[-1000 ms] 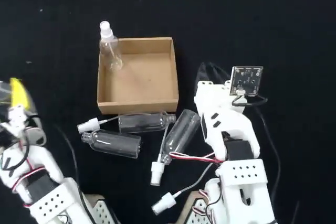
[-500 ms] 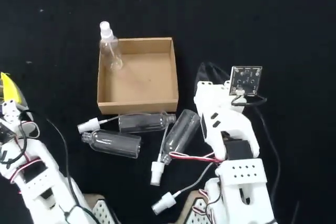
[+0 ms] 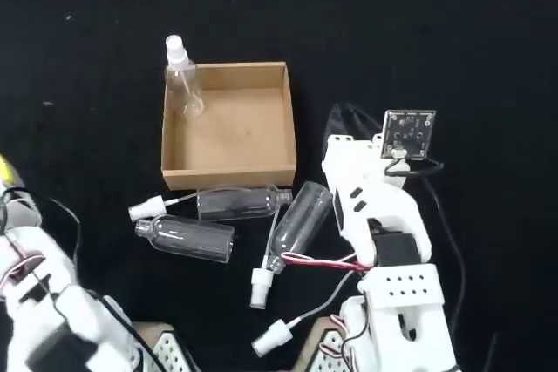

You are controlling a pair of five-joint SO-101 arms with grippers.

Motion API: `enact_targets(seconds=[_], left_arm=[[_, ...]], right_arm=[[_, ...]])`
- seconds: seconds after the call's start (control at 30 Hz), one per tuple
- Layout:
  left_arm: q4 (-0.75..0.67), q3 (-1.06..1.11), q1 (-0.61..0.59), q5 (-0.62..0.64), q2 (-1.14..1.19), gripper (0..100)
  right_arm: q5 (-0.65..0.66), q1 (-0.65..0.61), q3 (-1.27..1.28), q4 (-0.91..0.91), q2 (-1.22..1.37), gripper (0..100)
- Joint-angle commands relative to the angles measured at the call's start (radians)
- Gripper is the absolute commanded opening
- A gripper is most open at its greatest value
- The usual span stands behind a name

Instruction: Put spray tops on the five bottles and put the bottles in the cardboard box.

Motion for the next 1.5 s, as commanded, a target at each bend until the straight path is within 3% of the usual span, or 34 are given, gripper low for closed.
enact_targets(seconds=[0.0,0.43,0.57,0.83,1.27,1.47], left_arm=[[-0.123,-0.073,-0.036,0.002,0.083,3],[-0.632,-0.127,-0.096,-0.003,0.542,3],[-0.766,-0.162,-0.101,-0.092,0.675,3],[-0.887,-0.234,-0.113,-0.14,0.891,3],[-0.89,-0.236,-0.124,-0.144,0.933,4],[-0.89,-0.242,-0.124,-0.137,0.933,28]], right_arm=[[0.009,-0.009,-0.005,-0.029,-0.01,3.6],[0.009,-0.006,-0.005,-0.029,-0.01,3.6],[0.009,-0.006,-0.005,-0.029,-0.01,3.6],[0.009,-0.006,-0.005,-0.029,-0.012,3.6],[0.009,-0.006,-0.005,-0.029,-0.012,3.6],[0.009,-0.006,-0.005,-0.029,-0.012,3.6]])
